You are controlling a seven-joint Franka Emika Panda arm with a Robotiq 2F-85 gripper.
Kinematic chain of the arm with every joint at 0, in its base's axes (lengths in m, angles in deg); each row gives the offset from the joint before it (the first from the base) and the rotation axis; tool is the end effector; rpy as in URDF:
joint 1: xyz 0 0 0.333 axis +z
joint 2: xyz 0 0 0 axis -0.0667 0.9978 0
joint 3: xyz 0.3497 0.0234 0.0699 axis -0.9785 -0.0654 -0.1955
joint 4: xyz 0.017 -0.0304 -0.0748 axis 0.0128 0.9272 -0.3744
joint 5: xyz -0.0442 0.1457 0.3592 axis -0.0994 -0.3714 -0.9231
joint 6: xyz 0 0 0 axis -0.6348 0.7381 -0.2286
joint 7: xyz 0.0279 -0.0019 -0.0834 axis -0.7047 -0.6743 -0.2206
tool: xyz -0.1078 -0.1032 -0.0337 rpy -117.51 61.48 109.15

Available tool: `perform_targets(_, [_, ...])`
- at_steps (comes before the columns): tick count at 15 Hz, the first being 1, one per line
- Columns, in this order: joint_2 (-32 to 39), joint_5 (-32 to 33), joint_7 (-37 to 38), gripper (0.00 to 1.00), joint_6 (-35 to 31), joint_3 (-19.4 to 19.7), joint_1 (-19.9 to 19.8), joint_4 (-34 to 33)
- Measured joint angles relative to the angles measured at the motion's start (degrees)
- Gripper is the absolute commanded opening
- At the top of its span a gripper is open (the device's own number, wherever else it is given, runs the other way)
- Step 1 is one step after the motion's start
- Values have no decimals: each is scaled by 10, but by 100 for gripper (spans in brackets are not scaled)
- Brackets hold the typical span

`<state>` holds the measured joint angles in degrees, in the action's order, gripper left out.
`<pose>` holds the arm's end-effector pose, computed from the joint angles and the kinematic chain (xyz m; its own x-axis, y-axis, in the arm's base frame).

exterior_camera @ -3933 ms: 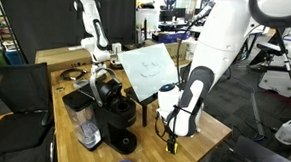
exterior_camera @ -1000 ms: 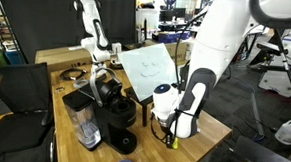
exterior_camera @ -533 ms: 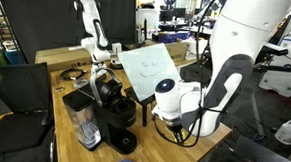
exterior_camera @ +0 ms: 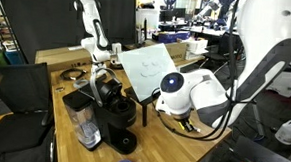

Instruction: Use the yellow eraser to clean the whiteboard

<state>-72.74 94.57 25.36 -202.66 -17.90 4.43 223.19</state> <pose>0.4055 0.0108 0.1969 0.4164 0.8052 -0.4222 0.9084 -0.3491 0.2302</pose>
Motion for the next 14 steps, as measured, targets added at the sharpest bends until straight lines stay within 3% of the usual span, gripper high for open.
perform_targets(7, [-72,128,0,29,1,-14,-21,11])
perform_targets(14, [-101,176,2,29,-31,-14,-36,8])
